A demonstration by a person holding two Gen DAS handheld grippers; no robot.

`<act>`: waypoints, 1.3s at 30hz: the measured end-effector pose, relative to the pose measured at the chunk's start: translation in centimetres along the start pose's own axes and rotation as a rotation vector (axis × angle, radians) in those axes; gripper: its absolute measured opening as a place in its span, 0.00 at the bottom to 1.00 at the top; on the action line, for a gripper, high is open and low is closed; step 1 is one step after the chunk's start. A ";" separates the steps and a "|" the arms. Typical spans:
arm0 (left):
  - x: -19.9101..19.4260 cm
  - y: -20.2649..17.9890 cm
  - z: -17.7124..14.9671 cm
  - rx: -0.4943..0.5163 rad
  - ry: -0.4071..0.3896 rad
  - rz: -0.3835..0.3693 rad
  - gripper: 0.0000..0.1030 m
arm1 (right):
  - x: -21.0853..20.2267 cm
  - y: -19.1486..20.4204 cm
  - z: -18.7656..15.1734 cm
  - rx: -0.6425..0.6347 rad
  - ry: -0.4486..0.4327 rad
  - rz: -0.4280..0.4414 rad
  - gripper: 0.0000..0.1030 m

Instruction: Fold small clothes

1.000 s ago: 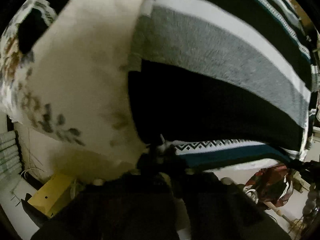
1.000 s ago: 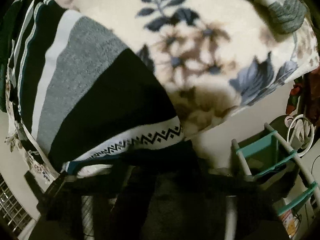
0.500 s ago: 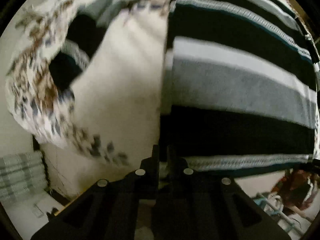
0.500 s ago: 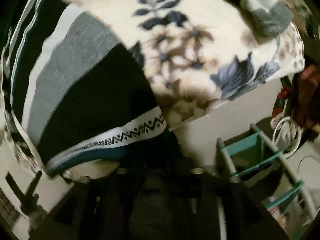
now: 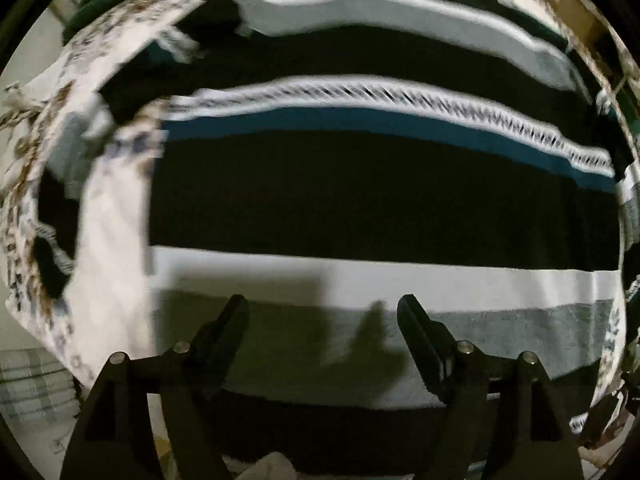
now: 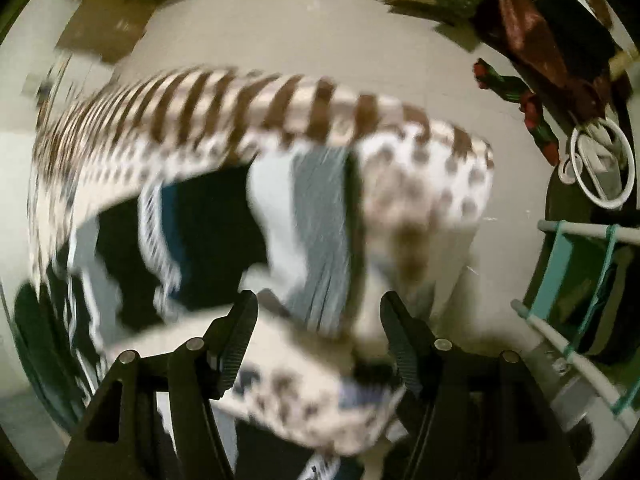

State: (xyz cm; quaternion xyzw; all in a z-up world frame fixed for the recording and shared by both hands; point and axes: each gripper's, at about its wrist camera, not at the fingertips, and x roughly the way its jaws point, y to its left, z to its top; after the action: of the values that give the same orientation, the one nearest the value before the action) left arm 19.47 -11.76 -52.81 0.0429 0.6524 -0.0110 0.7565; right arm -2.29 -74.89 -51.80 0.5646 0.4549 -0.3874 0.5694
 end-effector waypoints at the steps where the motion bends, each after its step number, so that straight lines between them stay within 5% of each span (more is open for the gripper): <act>1: 1.0 -0.6 0.2 0.011 0.017 0.016 0.73 | 0.6 0.1 0.7 0.006 0.010 0.005 0.66; 4: 3.2 -1.7 0.5 0.031 0.046 0.061 0.77 | 0.9 0.9 1.3 -0.004 -0.009 -0.024 0.62; 5: 3.3 -1.6 0.6 0.027 0.031 0.086 0.88 | 0.6 1.0 1.2 -0.016 -0.028 -0.028 0.52; 6: 3.4 -1.5 0.7 0.025 0.029 0.106 0.98 | 0.2 1.1 1.2 -0.040 -0.043 -0.041 0.11; 7: 3.6 -1.2 0.7 0.021 0.032 0.114 1.00 | -0.4 1.2 1.4 -0.054 -0.052 -0.019 0.07; 11: 4.2 0.6 1.1 -0.043 0.064 0.022 1.00 | -3.6 0.3 2.8 -0.059 -0.148 0.002 0.05; 14: 4.7 1.8 1.1 -0.074 0.077 -0.018 1.00 | -3.3 0.3 4.4 -0.095 -0.102 0.006 0.05; 15: 4.8 2.0 1.1 -0.074 0.078 -0.016 1.00 | -2.8 0.1 4.9 -0.100 -0.071 -0.011 0.09; 17: 4.9 2.0 1.0 -0.076 0.074 -0.007 1.00 | -2.2 -0.1 5.1 -0.076 -0.016 -0.039 0.32; 19: 4.7 1.5 0.8 -0.092 0.079 -0.003 1.00 | -2.8 -1.3 4.5 0.000 -0.013 0.029 0.50; 25: 3.8 0.5 2.2 -0.100 0.091 0.049 1.00 | 1.0 -3.7 1.4 0.238 0.128 0.254 0.55; 30: 0.9 -0.6 3.8 -0.096 0.022 0.037 1.00 | 2.1 -3.3 0.8 0.366 0.024 0.298 0.65; 35: -0.2 -1.7 5.9 -0.064 -0.024 0.024 1.00 | 1.2 -2.7 0.9 0.393 -0.096 0.309 0.48; 39: 0.0 -1.2 6.7 -0.068 -0.041 0.017 1.00 | 1.8 -2.2 2.3 0.429 -0.144 0.249 0.12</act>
State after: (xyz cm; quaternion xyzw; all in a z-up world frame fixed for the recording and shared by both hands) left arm 25.96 -13.45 -51.92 0.0227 0.6363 0.0168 0.7710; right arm -3.68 -77.16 -54.24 0.6952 0.2474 -0.4411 0.5108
